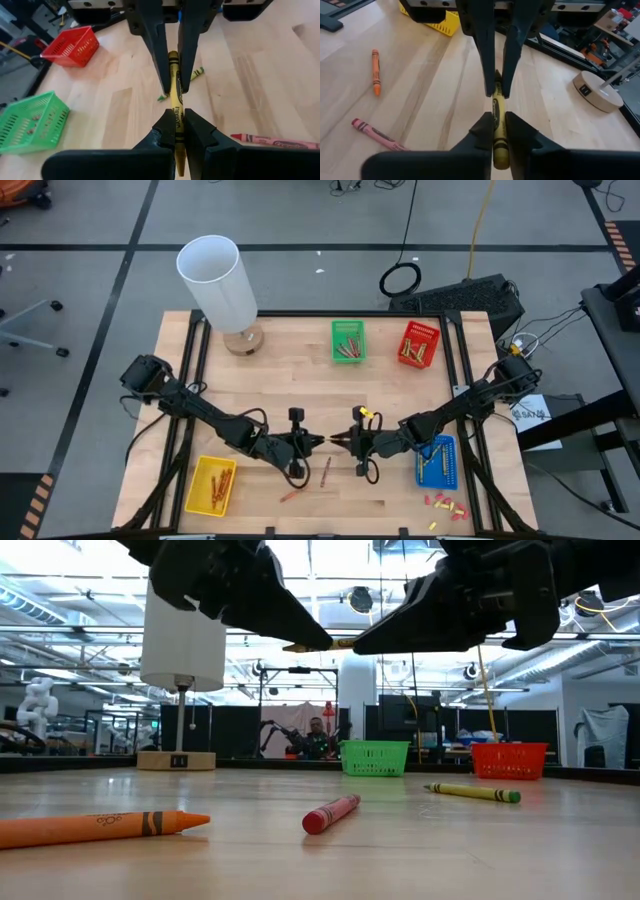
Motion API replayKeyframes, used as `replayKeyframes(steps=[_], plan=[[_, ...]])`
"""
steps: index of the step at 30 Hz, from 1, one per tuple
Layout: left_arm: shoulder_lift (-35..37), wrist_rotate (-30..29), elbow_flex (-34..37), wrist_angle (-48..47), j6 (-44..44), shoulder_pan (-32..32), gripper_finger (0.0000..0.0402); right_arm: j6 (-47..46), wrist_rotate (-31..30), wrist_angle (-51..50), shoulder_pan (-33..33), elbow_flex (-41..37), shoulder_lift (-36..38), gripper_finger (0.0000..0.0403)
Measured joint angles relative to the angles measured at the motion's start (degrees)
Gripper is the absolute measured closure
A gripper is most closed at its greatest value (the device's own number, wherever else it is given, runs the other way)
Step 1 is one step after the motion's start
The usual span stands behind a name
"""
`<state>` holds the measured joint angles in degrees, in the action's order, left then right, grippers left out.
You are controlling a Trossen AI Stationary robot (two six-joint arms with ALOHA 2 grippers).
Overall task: Sort crayons
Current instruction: Put the yellow crayon into the blue bin
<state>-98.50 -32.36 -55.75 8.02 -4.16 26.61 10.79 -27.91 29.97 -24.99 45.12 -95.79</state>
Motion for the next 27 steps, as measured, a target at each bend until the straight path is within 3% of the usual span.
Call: replayKeyframes(steps=[7, 15, 21, 27], plan=[[0.0, 0.7, 0.02, -0.18, 6.81, -0.33, 0.0367, -0.02, -0.29, -0.15, 0.02, 0.0, 0.0, 0.0393], [0.05, -0.2, 0.0, 0.4, 9.47, 0.15, 0.0227, -0.97, -0.86, -0.82, 0.04, 0.0, 0.35, 0.0395], [4.25, -2.11, -0.02, -0.11, 8.39, 3.46, 0.0149, -7.39, -2.09, -12.18, -1.93, 0.02, 7.04, 0.0395], [6.51, -4.85, -0.07, -0.89, 8.24, 6.79, 0.0137, -15.11, -2.21, -27.06, -4.83, 0.04, 16.35, 0.0395]])
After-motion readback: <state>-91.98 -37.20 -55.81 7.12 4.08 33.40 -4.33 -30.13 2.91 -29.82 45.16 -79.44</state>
